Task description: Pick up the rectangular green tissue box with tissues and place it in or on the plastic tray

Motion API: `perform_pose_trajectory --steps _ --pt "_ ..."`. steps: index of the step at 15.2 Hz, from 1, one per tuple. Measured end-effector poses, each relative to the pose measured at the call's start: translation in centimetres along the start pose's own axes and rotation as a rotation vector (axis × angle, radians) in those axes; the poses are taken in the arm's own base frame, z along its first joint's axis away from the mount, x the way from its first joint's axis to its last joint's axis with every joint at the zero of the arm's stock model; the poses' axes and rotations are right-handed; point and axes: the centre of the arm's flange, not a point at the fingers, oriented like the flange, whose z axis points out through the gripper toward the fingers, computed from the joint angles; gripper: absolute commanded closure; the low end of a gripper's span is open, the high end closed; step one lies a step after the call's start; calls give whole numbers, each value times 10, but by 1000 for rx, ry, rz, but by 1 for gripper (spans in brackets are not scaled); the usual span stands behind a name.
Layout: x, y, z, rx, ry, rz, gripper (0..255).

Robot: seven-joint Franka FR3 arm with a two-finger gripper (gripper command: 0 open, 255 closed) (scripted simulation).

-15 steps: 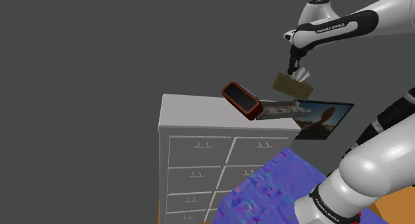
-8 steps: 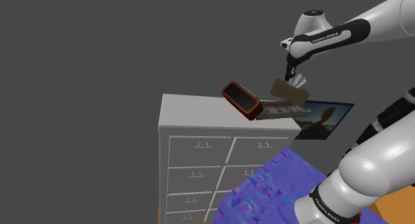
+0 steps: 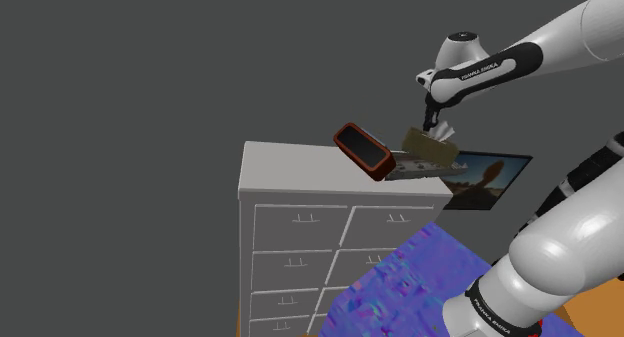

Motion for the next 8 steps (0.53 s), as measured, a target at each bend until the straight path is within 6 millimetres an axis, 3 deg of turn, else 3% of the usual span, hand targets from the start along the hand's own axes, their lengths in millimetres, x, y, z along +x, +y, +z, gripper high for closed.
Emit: perform_pose_trajectory --steps 7,8 --pt "-1 -3 7 0 0 0 255" --pt "-1 -3 7 0 0 0 0"
